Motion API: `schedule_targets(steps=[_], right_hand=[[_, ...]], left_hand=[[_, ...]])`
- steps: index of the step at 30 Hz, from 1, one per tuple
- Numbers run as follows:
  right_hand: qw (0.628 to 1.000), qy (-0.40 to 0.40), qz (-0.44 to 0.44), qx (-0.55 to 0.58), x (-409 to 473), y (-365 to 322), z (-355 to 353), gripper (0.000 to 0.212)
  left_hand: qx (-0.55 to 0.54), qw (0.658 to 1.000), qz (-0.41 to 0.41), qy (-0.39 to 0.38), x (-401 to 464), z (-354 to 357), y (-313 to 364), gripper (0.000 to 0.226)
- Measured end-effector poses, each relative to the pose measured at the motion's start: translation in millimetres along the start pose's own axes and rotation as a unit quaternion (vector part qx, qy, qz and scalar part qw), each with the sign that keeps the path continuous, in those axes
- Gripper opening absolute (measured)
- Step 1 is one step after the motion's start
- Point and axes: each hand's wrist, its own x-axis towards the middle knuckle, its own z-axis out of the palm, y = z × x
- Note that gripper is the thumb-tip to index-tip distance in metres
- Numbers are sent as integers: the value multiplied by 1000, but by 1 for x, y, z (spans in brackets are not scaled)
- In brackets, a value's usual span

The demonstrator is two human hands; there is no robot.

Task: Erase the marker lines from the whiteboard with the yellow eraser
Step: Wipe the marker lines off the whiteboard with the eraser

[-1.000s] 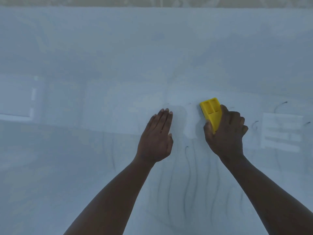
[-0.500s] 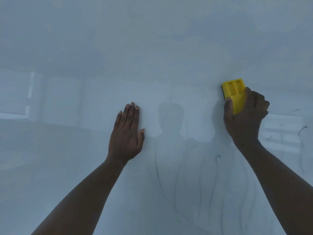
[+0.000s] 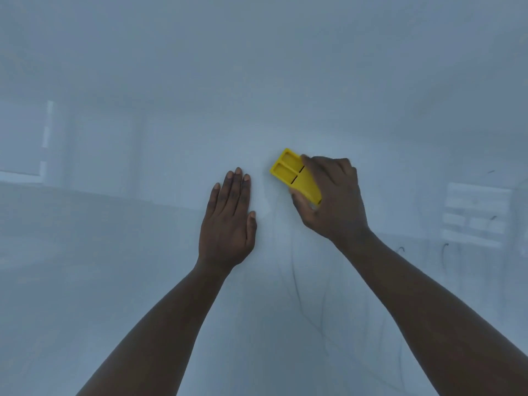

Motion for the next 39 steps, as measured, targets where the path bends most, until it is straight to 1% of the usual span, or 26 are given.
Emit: schedule_targets(steps=[6,13,17,21,24,29,31,35,39], right_hand=[[991,-76,-99,38,-58,-22,4,52],[963,-180,-181,86,-153,-39,-5,47],[941,-237,-221,93,-207,-30,-20,47],[914,-292,-267,86,-267,-8,-40,47],[896,-320,-302,63,-303,12,-56,41],[886,-312,-339,54,-307,23,-56,36],[895,-288,-337,55,-291,23,-52,38],[940,-217,-256,60,-230,23,-42,44],[967,-158,-193,48,-170,30,-41,47]], left_hand=[[-10,1000,-1,-4,-18,-1,-6,61],[2,999,-30,-13,-27,-3,2,62],[-11,999,-47,-17,-33,-4,14,62],[-23,999,-41,-22,-33,-4,30,65],[-23,999,-29,-21,-24,-3,42,66],[-26,999,-21,-18,2,-1,60,66],[-31,999,-19,-12,13,-1,67,65],[-25,1000,-1,6,40,0,77,64],[-10,999,-27,19,57,1,73,64]])
